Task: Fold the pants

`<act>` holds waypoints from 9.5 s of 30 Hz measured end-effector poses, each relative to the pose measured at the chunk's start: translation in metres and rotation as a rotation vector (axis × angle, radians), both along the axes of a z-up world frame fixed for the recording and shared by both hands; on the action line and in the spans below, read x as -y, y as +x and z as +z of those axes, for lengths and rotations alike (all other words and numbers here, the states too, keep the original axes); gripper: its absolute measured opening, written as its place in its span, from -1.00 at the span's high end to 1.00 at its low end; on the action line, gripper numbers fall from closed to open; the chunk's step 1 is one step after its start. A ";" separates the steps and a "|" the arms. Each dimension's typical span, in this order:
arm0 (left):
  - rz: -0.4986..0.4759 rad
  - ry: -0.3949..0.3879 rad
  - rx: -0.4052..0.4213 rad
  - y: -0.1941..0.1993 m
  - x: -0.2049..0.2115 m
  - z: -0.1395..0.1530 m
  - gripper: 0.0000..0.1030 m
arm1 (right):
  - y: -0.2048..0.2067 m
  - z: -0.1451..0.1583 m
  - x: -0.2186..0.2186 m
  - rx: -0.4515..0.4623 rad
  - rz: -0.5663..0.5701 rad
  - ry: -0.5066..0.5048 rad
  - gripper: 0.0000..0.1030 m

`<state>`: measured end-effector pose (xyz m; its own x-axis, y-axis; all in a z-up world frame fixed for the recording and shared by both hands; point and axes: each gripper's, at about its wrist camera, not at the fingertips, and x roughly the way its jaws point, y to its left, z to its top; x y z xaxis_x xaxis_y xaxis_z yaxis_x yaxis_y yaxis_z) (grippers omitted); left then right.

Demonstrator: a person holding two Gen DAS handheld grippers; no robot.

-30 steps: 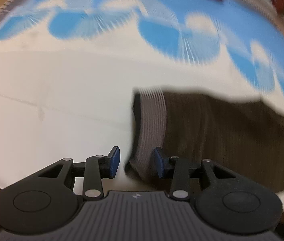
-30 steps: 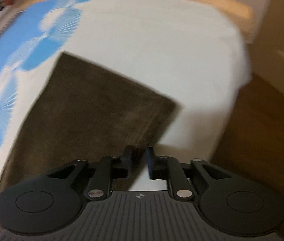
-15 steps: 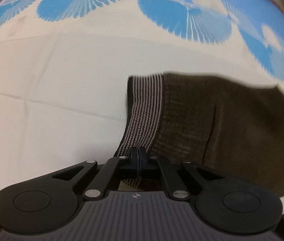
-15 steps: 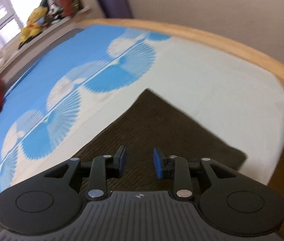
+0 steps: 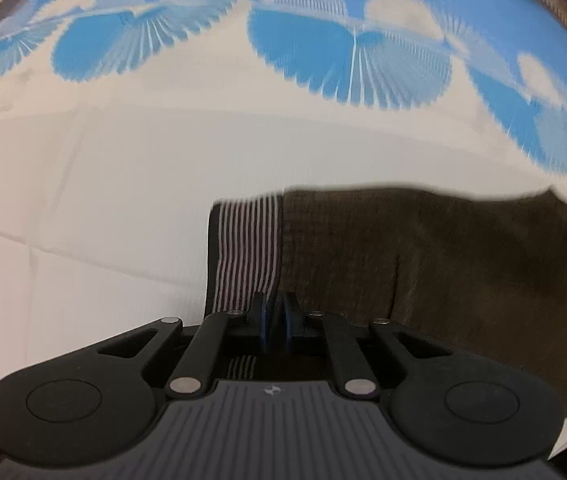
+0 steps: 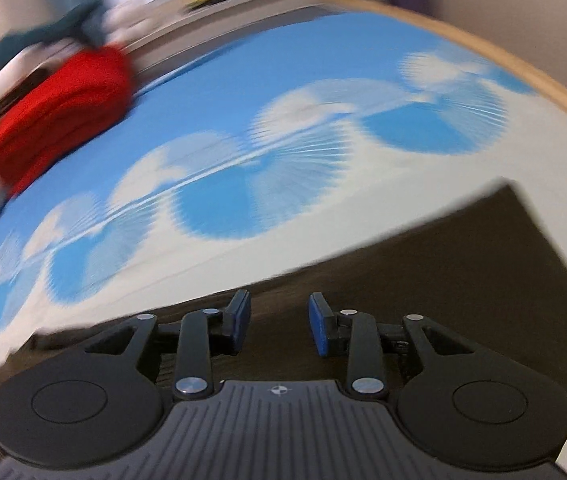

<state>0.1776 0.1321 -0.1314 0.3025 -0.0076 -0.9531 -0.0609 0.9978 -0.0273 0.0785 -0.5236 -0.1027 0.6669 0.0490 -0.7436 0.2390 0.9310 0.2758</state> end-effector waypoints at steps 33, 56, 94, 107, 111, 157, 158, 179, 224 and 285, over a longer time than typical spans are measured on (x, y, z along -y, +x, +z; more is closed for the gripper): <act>-0.345 -0.119 0.097 0.033 0.181 -0.003 0.77 | 0.136 -0.045 -0.241 -0.227 0.425 -0.124 0.03; -0.418 -0.060 0.104 0.072 0.241 -0.041 0.15 | -0.079 0.031 0.023 0.020 -0.168 -0.102 0.02; -0.608 0.033 0.400 -0.154 0.263 0.047 0.61 | -0.191 -0.106 0.211 0.016 -0.813 0.402 0.02; -0.602 0.049 0.517 -0.148 0.245 0.047 0.61 | -0.184 -0.118 0.206 0.093 -1.026 0.496 0.58; -0.544 0.023 0.500 -0.147 0.229 0.054 0.61 | -0.184 -0.101 0.200 0.144 -1.014 0.439 0.70; -0.286 -0.067 0.450 -0.142 0.095 0.007 0.61 | -0.094 -0.045 -0.353 0.215 0.790 -0.456 0.58; -0.281 -0.067 0.451 -0.141 0.094 0.007 0.61 | -0.096 -0.029 -0.348 0.262 0.729 -0.465 0.58; -0.505 -0.216 0.408 -0.168 0.181 0.004 0.55 | -0.119 -0.013 -0.174 0.103 0.142 -0.218 -0.29; -0.577 -0.011 0.286 -0.169 0.214 -0.044 0.20 | -0.139 -0.046 -0.137 0.123 0.021 -0.153 0.45; 0.084 -0.261 0.136 -0.026 -0.101 0.000 -0.65 | -0.092 -0.042 -0.279 0.130 0.544 0.250 -0.40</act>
